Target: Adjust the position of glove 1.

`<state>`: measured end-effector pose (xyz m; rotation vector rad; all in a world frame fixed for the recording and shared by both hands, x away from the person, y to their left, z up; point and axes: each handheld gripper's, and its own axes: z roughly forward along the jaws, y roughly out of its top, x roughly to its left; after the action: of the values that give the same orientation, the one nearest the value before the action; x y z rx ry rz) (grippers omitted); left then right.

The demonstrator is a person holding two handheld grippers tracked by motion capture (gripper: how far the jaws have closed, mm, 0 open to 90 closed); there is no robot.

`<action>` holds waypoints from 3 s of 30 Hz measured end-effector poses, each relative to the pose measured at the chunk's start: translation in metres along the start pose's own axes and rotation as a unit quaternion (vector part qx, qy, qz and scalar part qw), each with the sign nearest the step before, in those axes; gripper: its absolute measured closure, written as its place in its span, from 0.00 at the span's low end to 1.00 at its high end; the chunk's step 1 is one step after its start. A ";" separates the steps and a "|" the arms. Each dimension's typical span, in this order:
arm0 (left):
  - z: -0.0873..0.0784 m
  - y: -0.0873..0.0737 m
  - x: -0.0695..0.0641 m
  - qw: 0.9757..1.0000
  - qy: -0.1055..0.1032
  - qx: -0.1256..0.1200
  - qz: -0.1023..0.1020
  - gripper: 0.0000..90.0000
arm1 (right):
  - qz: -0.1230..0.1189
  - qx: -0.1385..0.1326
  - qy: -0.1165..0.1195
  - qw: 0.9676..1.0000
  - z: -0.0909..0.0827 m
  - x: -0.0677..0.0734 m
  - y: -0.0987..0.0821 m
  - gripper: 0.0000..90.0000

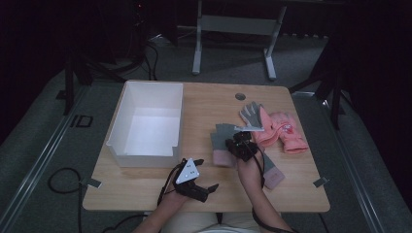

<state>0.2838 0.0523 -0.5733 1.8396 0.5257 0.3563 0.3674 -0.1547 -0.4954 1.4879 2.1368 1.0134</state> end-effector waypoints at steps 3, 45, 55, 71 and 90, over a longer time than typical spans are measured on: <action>0.000 0.000 0.000 1.000 0.000 0.001 0.002 0.00 | 0.005 0.010 -0.001 1.000 0.011 0.000 -0.005 0.95; 0.000 0.000 -0.001 1.000 0.001 0.000 0.005 0.00 | -0.156 0.005 0.083 0.984 -0.034 -0.075 -0.002 0.72; 0.000 0.000 -0.002 1.000 0.002 0.000 0.008 0.00 | -0.192 0.039 0.083 0.977 -0.045 -0.113 -0.040 0.71; 0.000 0.000 -0.002 1.000 0.002 0.000 0.009 0.00 | -0.215 0.100 0.084 0.968 -0.023 -0.134 -0.065 0.77; 0.000 0.000 -0.002 1.000 0.001 -0.001 0.007 0.00 | -0.104 0.006 0.020 0.994 -0.094 -0.100 -0.048 0.94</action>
<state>0.2823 0.0513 -0.5733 1.8421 0.5138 0.3693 0.3150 -0.2885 -0.4770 1.2288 2.2740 0.9641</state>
